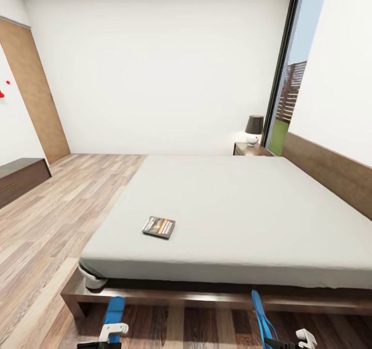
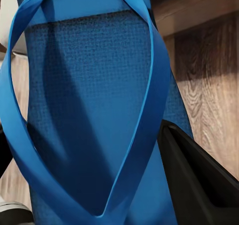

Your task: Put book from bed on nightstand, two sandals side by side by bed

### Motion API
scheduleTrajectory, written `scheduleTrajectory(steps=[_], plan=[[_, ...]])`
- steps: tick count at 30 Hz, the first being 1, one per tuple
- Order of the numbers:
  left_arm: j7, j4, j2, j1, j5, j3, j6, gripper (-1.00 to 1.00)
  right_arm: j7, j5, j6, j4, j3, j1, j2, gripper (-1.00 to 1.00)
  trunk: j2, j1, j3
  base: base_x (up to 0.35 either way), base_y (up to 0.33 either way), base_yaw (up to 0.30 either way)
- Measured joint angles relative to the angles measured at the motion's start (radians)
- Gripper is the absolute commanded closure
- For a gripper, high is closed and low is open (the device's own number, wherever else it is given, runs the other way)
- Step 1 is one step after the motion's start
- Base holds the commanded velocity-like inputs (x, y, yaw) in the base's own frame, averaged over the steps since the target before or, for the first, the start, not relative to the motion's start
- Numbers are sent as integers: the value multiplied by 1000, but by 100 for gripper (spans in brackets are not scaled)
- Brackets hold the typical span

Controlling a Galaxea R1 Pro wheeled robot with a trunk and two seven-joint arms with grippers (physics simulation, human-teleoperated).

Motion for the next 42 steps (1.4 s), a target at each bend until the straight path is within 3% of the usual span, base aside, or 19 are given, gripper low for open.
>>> scheduleTrajectory(steps=[42], plan=[[3,-1,-8,0,0,0,2,100,-2,1,0,0,2,0,0,100,-294,161,-132,0,0,0]])
